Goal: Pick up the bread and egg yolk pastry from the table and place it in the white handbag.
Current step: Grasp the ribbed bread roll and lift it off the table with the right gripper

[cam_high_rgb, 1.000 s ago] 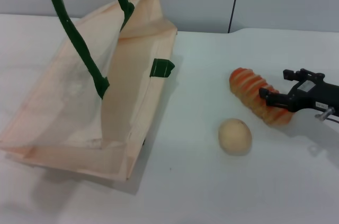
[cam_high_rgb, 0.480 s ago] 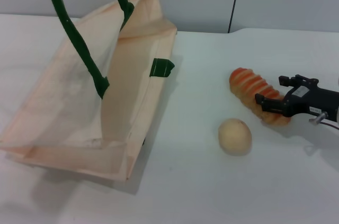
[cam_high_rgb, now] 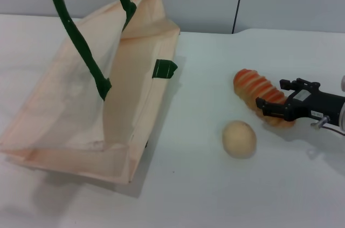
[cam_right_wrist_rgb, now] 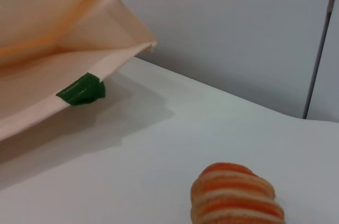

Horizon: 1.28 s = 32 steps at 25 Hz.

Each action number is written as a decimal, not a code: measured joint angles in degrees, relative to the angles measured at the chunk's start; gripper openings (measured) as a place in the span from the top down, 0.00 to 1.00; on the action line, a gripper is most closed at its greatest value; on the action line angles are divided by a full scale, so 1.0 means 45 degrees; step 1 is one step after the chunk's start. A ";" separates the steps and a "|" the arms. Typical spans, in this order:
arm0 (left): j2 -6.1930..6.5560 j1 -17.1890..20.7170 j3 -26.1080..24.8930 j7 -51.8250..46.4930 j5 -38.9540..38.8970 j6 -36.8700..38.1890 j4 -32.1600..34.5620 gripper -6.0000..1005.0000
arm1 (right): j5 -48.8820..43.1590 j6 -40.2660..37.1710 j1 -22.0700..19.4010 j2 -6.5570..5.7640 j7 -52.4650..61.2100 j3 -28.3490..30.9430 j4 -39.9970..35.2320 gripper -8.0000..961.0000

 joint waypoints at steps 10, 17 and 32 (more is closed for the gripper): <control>-0.0006 0.0046 0.0033 0.0000 0.0043 -0.0003 0.0000 0.88 | -0.0750 0.1042 -0.0602 -0.0020 0.0544 0.0009 -0.1530 0.08; -0.0006 0.0051 0.0039 0.0000 0.0043 0.0004 0.0000 0.88 | -0.0741 0.1123 -0.0612 -0.0029 0.0562 0.0007 -0.1591 0.08; -0.0005 0.0055 0.0040 0.0000 0.0141 0.0018 0.0000 0.88 | -0.0630 0.1034 -0.0596 -0.0071 0.0569 0.0028 -0.1568 0.08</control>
